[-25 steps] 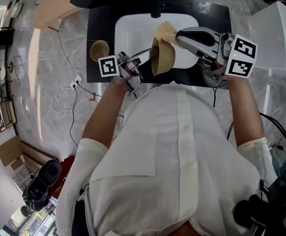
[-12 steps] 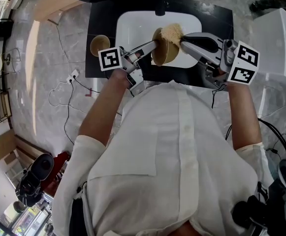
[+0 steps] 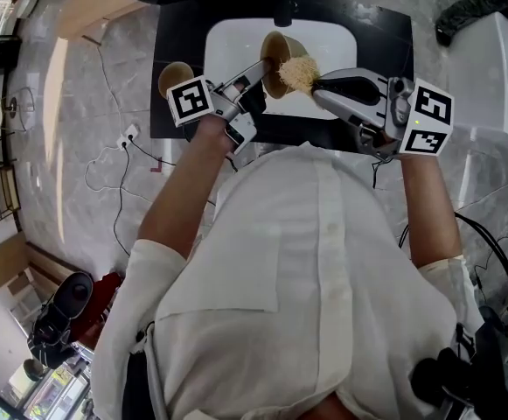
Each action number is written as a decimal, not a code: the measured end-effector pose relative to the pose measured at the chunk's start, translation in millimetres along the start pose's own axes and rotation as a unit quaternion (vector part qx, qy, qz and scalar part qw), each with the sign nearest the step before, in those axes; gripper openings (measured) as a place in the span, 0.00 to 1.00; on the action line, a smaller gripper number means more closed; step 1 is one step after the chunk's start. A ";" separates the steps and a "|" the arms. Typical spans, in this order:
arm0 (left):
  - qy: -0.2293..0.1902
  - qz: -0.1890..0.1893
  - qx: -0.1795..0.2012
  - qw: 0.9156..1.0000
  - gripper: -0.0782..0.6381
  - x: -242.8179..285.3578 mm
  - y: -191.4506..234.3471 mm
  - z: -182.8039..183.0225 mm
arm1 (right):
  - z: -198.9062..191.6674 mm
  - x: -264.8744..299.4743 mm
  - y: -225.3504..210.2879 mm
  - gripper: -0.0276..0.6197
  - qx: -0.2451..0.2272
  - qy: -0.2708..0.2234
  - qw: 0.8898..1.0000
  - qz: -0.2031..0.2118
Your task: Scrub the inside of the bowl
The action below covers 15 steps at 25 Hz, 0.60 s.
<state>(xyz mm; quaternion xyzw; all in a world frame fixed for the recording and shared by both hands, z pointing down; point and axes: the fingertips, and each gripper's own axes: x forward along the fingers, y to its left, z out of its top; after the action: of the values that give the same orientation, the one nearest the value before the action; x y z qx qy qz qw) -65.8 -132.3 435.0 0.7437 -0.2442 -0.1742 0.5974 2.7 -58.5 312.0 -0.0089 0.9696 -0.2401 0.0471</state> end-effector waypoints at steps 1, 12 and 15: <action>-0.008 -0.005 -0.010 1.000 0.13 0.2 0.5 1.3 | -3.3 1.1 1.8 0.08 0.001 0.002 1.000 0.005; -0.051 -0.055 -0.049 0.996 0.13 10.2 -18.6 15.3 | -17.6 6.9 9.4 0.08 0.014 0.027 0.999 0.035; -0.054 -0.073 -0.055 0.994 0.13 10.0 -21.5 14.0 | -27.5 7.0 5.7 0.08 0.021 0.032 0.999 0.036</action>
<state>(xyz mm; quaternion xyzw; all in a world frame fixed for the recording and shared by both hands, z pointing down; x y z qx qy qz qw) -61.9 -145.7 411.2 0.7150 -0.2116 -0.2706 0.6089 -6.9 -40.9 332.9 0.0349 0.9651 -0.2583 0.0248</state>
